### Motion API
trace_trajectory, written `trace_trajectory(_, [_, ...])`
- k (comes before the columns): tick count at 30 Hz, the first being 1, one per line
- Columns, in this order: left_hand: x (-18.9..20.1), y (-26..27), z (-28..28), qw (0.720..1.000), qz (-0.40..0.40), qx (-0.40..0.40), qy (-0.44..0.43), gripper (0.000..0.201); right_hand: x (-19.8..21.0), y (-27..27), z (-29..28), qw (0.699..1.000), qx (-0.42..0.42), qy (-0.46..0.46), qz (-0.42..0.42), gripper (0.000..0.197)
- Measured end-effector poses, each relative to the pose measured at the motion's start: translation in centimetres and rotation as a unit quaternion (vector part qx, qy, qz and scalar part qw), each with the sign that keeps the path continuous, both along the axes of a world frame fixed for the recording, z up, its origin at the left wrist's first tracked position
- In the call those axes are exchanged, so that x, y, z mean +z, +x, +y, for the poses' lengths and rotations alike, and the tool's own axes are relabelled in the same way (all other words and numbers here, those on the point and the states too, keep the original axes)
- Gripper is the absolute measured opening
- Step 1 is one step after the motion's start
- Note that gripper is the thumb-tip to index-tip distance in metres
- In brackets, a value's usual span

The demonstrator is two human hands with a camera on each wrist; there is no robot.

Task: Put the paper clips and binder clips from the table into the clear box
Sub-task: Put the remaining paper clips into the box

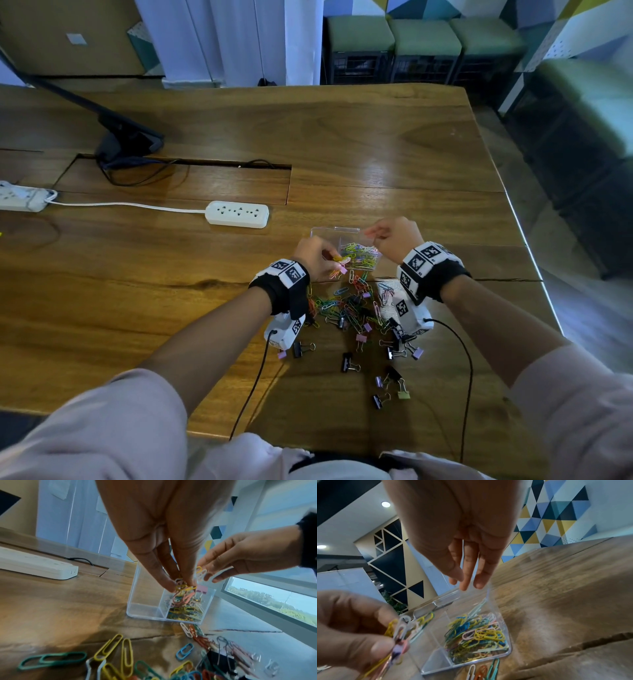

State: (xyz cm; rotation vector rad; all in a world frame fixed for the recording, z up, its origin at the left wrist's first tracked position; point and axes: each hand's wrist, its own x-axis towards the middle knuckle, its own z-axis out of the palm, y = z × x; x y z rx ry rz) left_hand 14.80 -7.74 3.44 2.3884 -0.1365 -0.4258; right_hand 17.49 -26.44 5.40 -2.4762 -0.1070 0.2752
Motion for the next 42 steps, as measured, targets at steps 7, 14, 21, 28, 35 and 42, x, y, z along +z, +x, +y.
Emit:
trace_trajectory(7, [0.3, 1.3, -0.8, 0.99, 0.046, 0.062, -0.116, 0.02, -0.3, -1.9, -0.9, 1.0, 0.019, 0.025, 0.002, 0.023])
trace_trajectory(14, [1.4, 2.4, -2.1, 0.986, 0.035, 0.066, -0.15, 0.019, -0.9, -2.8, -0.5, 0.996, -0.026, 0.072, 0.035, 0.027])
trace_trajectory(21, [1.4, 2.3, -2.8, 0.983, 0.041, 0.069, -0.164, 0.019, -1.8, -2.8, -1.0, 0.99, -0.062, 0.118, 0.048, 0.017])
trace_trajectory(28, [1.7, 3.4, -3.4, 0.999, -0.028, 0.02, -0.041, 0.019, -3.2, -3.7, -3.3, 0.993, -0.018, -0.038, 0.109, 0.022])
trace_trajectory(35, [1.9, 4.4, -5.0, 0.989, -0.062, -0.083, 0.102, 0.023, -4.8, -4.1, -5.8, 0.97, -0.046, -0.14, 0.191, 0.016])
trace_trajectory(42, [0.4, 3.6, -5.5, 0.971, -0.039, -0.154, 0.179, 0.046, -5.7, -4.6, -7.0, 0.966, -0.105, -0.155, 0.178, 0.016])
